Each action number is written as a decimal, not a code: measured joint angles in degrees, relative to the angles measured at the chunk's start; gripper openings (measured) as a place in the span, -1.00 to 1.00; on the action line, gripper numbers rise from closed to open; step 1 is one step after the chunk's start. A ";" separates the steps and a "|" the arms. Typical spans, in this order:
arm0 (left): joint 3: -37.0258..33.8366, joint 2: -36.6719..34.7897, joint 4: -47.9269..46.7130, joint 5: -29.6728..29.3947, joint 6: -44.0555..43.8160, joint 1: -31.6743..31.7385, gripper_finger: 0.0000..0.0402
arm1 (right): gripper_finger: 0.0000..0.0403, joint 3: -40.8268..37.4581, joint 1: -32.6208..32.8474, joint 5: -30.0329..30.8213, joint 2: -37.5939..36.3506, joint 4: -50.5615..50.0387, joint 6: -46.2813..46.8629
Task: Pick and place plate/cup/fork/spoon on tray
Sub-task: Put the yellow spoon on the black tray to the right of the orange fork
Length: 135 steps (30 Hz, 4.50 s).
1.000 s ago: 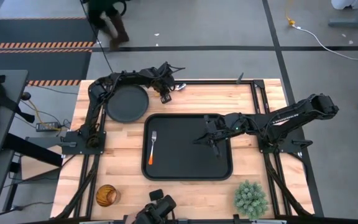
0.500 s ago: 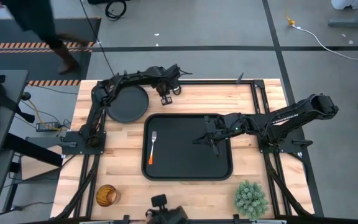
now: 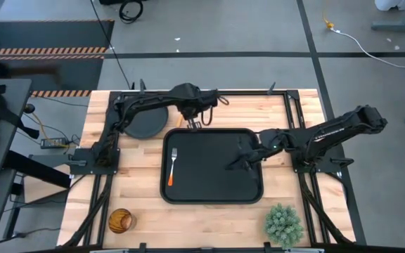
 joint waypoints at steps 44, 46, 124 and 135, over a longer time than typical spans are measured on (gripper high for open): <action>-28.67 0.36 41.22 6.86 -31.21 14.28 -0.08 | -0.94 0.00 12.95 4.55 -4.64 -1.90 1.08; -30.04 0.22 43.05 7.03 -32.26 14.28 -0.10 | -0.94 0.00 12.95 4.55 -4.64 -1.91 1.08; -30.17 -0.05 43.25 11.55 -44.43 16.42 -0.19 | -0.94 0.04 13.78 4.51 -5.16 -18.65 -6.00; -30.17 -0.13 41.25 11.30 -41.99 16.71 -0.74 | -0.94 0.04 13.76 4.52 -5.16 -18.68 -5.98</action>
